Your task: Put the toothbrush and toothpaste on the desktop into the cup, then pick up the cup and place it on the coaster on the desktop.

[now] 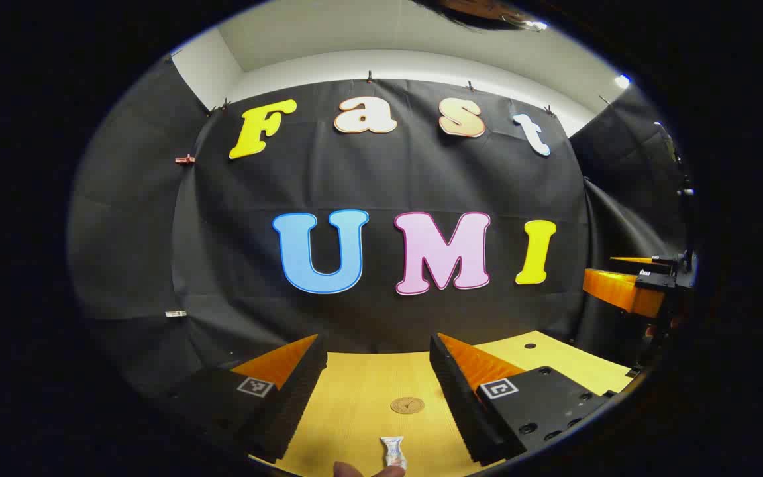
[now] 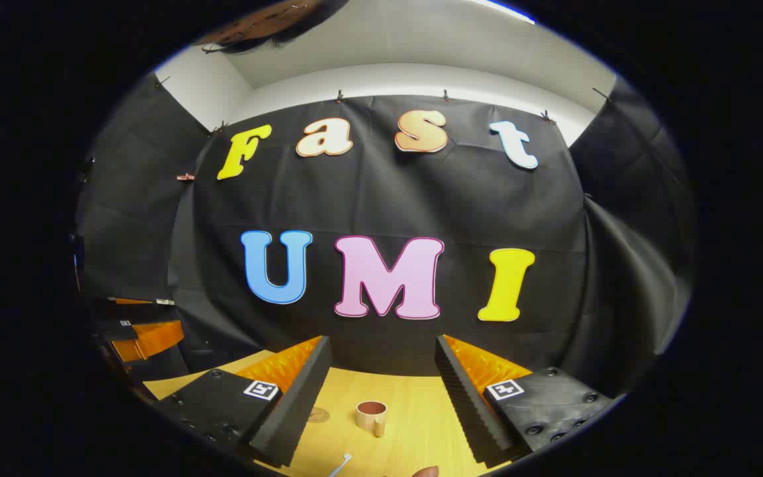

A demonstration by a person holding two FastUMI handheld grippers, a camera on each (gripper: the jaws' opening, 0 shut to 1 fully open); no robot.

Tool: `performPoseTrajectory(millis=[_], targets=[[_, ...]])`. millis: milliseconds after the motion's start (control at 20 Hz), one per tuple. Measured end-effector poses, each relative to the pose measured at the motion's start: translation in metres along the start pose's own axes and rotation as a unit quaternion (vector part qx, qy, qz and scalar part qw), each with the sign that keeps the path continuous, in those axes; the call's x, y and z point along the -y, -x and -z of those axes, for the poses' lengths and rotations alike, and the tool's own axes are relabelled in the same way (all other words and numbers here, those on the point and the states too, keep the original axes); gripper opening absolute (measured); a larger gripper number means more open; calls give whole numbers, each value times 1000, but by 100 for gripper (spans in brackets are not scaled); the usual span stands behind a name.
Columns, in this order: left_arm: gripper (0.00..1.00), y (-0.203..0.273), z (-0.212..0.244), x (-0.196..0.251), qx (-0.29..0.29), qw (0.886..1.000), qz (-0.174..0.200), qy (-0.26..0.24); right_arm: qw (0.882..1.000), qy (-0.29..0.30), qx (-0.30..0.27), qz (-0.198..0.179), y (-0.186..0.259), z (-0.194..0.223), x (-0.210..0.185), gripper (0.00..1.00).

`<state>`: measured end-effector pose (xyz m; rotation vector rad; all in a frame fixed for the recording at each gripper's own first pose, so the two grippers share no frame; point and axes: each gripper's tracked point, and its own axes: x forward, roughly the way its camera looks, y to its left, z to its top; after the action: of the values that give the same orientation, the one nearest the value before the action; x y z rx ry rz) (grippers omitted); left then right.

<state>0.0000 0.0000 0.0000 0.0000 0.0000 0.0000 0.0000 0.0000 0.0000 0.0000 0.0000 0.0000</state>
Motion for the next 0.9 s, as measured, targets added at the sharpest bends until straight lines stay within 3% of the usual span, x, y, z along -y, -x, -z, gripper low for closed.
performPoseTrajectory(millis=[750,900], targets=[[97,-2,18,-2,-31,999,12,4,1000,-4,-25,-4,7,19,-12,96],[97,-11,48,0,-65,998,17,-3,999,-6,-42,-4,8,30,-15,96]])
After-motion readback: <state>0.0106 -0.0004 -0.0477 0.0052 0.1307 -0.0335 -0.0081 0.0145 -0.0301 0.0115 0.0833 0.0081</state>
